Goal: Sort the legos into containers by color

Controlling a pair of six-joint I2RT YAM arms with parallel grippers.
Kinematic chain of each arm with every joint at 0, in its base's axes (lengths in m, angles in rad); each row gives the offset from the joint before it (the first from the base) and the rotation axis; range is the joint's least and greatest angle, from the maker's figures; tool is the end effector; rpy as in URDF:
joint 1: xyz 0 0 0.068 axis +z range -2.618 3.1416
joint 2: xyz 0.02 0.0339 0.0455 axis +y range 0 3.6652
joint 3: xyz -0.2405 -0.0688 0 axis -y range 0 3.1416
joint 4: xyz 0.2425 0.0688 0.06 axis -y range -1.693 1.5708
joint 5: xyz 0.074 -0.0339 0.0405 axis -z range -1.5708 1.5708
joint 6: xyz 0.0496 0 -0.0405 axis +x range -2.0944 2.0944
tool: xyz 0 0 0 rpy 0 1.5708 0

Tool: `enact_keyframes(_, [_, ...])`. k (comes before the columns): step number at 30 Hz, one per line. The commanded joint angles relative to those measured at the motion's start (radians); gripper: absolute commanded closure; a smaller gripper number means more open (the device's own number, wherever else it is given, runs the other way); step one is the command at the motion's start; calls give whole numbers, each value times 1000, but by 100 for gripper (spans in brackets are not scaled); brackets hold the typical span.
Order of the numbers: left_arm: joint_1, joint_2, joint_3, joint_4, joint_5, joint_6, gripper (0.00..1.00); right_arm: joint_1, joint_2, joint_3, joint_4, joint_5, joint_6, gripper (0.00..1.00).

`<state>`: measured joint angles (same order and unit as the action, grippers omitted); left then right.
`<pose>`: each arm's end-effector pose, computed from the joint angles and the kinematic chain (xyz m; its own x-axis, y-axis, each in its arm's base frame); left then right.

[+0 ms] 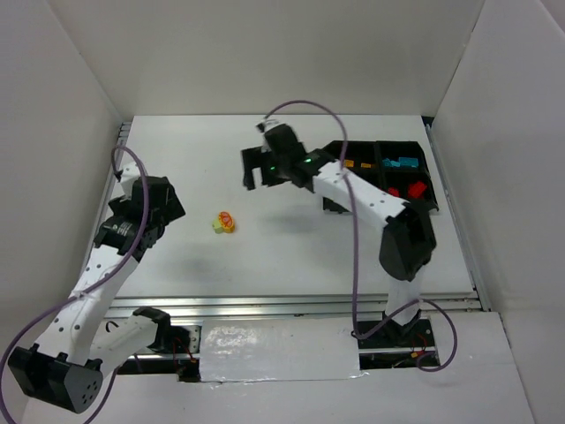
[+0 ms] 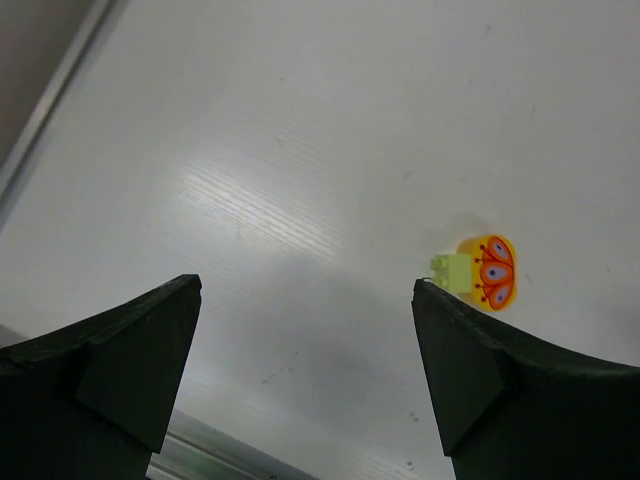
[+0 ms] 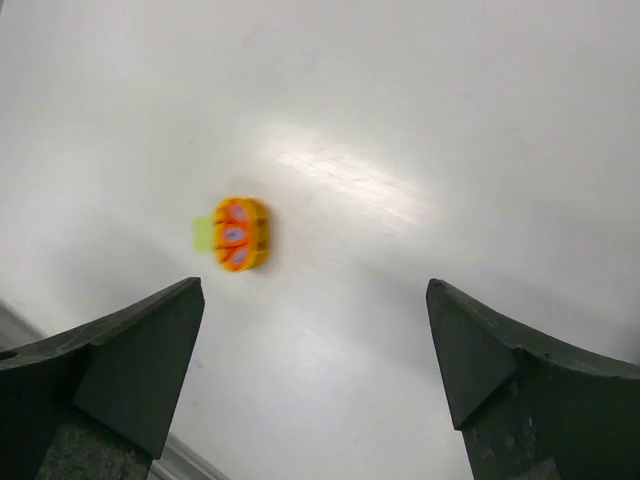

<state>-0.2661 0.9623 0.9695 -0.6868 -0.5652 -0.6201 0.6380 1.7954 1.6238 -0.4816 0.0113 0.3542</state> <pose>0.2142 -0.0308 0.2997 -0.3890 -0.4026 -0.8286 -0.4987 0.8483 -0.1781 0.3384 0.2502 0.2906 -0.6619 -0.0590 -0.7472 -0.3825 0.8839 0.2690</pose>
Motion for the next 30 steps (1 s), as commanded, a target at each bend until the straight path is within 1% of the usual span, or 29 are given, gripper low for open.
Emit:
enact_keyframes(1, [19,-54,41,-57,-139,-95,0,154,172,111,-24,-55,-112,0])
enact_keyframes(2, [21,-60,41,-57,-145,-96,1,179,209,175,-34,-19,-98,0])
enact_keyframes(3, [22,-72,40,-57,-144,-98,0,201,276,204,-44,-2,-87,0])
enact_keyframes(4, [24,-79,37,-53,-142,-95,1,216,306,231,-55,39,-75,0])
enact_keyframes(5, [24,-86,35,-46,-131,-87,1,238,332,273,-60,41,-55,0])
enact_keyframes(8, [22,-94,21,-27,-98,-64,0,275,416,306,-40,77,-47,0])
enact_keyframes(10, [22,-94,14,10,-59,-29,1,290,458,365,-66,122,-55,0])
enact_keyframes(11, [22,-91,9,21,-26,-20,0,296,493,384,-74,128,-58,0])
enact_keyframes(13, [22,-83,6,38,-3,-3,0,302,518,412,-78,144,-57,0])
enact_keyframes(16, [24,-74,6,47,21,10,0,304,554,427,-74,151,-55,1])
enact_keyframes(21, [24,-66,0,61,53,26,1,305,584,438,-77,165,-69,7])
enact_keyframes(26, [27,-56,3,67,65,33,0,305,572,407,-42,72,-72,9])
enact_keyframes(30, [30,-54,3,70,74,34,0,313,559,372,-20,38,-58,9])
